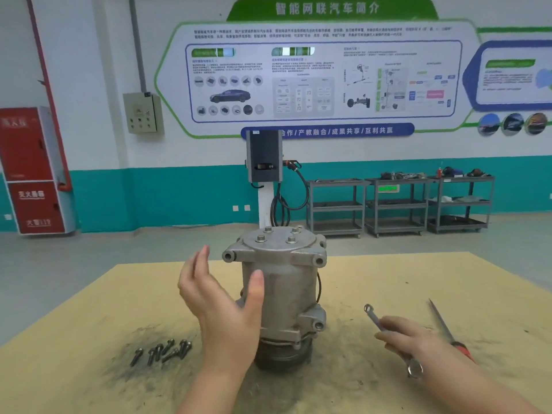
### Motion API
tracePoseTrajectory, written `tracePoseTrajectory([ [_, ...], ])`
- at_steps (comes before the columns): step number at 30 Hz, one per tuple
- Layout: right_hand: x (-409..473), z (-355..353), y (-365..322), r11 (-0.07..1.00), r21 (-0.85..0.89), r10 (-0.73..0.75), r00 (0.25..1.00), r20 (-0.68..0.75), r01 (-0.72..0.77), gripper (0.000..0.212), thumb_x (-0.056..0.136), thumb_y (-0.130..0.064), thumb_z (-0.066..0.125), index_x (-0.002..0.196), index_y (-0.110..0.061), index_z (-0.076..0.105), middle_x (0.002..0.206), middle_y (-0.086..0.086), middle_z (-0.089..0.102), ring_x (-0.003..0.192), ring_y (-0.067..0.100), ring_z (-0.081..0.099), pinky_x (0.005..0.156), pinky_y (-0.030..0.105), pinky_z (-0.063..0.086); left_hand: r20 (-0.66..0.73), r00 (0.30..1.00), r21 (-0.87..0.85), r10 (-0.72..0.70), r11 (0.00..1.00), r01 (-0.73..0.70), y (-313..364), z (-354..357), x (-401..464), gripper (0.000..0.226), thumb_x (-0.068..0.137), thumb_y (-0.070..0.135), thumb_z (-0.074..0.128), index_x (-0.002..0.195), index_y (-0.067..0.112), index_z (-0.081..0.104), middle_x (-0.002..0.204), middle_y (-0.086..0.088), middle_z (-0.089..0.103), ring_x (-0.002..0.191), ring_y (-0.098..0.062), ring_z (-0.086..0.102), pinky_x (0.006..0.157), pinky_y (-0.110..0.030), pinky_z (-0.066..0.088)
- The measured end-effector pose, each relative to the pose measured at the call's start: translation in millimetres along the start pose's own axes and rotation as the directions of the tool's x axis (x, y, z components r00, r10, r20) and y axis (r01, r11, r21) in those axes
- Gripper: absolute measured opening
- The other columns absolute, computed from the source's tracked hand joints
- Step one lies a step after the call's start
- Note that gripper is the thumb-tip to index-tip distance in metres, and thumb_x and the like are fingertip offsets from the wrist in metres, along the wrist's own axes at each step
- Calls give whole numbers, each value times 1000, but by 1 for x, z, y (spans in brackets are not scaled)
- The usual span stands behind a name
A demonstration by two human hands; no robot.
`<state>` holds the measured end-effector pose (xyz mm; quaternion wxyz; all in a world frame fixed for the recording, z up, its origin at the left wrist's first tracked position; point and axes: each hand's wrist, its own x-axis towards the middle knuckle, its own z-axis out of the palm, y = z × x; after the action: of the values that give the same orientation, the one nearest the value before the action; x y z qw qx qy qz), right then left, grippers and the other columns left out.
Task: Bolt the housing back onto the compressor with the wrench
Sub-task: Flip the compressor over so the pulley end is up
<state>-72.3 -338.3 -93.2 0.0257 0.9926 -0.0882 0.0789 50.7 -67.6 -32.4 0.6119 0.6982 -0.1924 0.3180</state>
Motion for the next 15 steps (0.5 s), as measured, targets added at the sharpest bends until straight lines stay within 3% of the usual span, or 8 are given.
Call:
tracePoseTrajectory([
  [2,-1,3,6,999,26,18,1000,25,-19,68,89,-8,41,138,-53,33,148,-33,18,118,-24,36,109,32,34,74,987,117,143,982,-151,24,0,25,57,87,52,53,133,17,52,139,-1,38,134,-14,29,109,-32,26],
  [4,-2,0,6,997,44,56,998,23,-57,72,82,-2,45,136,-49,39,146,-33,24,118,-15,44,79,8,40,238,951,229,197,940,-252,51,5,52,31,95,39,54,117,19,62,124,1,56,127,-19,39,105,-36,33],
  [7,0,-3,4,992,49,112,991,73,-116,65,88,2,37,136,-40,48,149,-24,30,126,-6,43,68,-6,30,525,851,510,-6,803,-308,81,28,87,46,95,54,49,129,24,57,133,-2,56,130,-27,41,103,-43,34],
  [10,-2,-16,-13,903,322,325,943,-74,-286,46,93,1,42,125,-24,63,136,-12,55,117,3,57,87,10,41,695,622,662,-361,659,-357,89,49,105,82,89,76,40,151,25,34,157,-6,35,144,-33,31,113,-47,30],
  [11,-4,-20,-25,759,571,436,895,-91,-312,33,94,-3,48,115,-16,70,117,-9,69,103,6,65,87,20,47,716,539,679,-444,624,-387,89,55,110,89,87,81,36,154,24,30,161,-5,29,146,-32,30,114,-46,28],
  [13,-6,-31,-64,20,932,502,809,305,-363,24,94,-17,58,101,3,69,85,8,76,78,23,74,75,40,57,702,437,711,-562,569,-412,89,63,117,98,81,88,32,156,25,28,162,-2,27,147,-30,29,114,-45,28],
  [14,-2,-35,-85,-400,805,276,780,562,-438,43,95,-28,58,102,14,63,88,25,73,76,38,73,69,48,59,687,406,726,-602,548,-416,89,65,121,101,78,90,31,156,26,28,162,-2,27,146,-29,30,113,-45,28],
  [15,2,-38,-103,-656,532,-33,724,689,-536,64,96,-40,54,107,23,55,99,40,65,82,52,68,70,55,57,680,395,732,-618,537,-419,90,66,123,102,76,91,31,156,27,27,162,-2,27,146,-30,30,112,-44,29],
])
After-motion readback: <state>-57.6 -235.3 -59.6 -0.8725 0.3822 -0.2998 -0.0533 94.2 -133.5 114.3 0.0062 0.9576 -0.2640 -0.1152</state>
